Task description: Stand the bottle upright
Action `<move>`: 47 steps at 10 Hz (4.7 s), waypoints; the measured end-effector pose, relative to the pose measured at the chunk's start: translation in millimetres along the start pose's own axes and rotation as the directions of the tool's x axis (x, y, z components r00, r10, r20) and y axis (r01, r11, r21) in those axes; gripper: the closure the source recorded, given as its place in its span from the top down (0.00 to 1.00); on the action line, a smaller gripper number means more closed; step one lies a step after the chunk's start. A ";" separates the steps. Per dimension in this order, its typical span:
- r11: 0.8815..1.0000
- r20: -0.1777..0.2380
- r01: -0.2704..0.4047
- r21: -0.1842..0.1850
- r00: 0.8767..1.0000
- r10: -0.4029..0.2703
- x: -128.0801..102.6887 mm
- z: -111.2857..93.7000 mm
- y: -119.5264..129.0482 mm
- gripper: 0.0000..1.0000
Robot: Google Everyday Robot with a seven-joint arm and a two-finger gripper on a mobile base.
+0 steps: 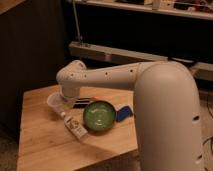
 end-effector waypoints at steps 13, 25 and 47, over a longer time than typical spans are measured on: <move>0.994 -0.008 0.090 -0.055 0.996 -0.091 -38.6 41.7 -14.7 0.00; 0.991 -0.168 0.117 -0.068 0.978 -0.127 -83.1 51.5 -12.9 0.21; 0.997 -0.421 0.066 0.029 0.906 -0.048 -20.6 49.0 7.3 0.80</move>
